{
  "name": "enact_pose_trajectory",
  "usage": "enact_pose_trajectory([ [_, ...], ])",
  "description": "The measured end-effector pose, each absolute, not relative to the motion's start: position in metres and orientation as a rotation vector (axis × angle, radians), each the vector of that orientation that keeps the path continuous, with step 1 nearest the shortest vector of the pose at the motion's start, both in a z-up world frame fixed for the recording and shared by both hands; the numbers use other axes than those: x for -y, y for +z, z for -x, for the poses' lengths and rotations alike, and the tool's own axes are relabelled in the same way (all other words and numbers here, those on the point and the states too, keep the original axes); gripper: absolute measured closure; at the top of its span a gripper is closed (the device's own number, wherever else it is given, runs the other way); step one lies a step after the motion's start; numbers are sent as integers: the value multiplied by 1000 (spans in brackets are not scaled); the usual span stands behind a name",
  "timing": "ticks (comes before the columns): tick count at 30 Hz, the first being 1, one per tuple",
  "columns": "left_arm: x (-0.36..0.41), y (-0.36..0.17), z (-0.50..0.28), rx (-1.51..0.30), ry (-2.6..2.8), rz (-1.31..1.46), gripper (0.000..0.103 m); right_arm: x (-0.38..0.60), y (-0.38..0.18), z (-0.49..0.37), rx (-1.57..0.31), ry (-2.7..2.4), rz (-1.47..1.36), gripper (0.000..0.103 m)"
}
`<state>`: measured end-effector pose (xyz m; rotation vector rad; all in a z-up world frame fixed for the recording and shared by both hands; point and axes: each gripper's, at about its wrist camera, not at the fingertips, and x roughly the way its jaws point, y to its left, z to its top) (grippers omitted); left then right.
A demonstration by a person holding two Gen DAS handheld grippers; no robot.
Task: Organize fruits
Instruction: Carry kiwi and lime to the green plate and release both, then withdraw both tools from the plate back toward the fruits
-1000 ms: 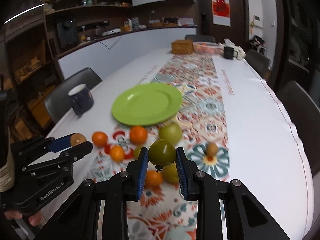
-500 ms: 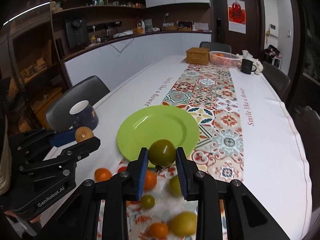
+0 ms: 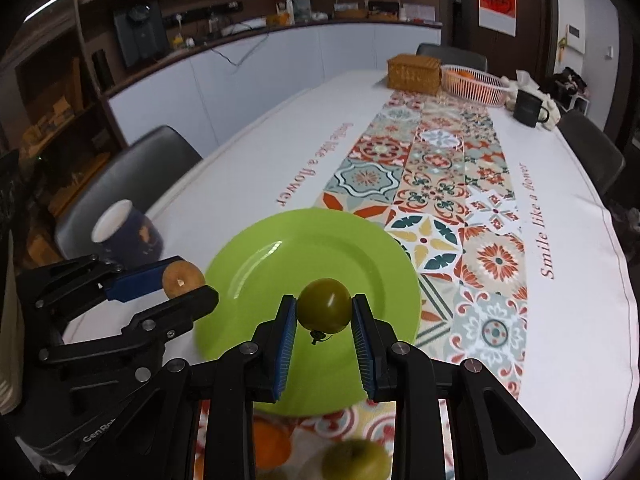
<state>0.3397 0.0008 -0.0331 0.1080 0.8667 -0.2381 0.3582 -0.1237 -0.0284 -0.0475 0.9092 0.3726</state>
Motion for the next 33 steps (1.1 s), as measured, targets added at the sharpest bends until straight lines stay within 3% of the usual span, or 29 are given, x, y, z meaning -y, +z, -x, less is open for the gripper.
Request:
enact_pose_trajectory([
  [8,3,-60,-365,-943,-235,-119,73,122,-57,-380,-993,368,32,74],
  [13,3,-50,-358,-931,-217,-147,56,124,-58,-378,-991,359,40,73],
  [33,12,28,-227,-745,-161,-145,39,153,19,-248,-778,351,11,57],
])
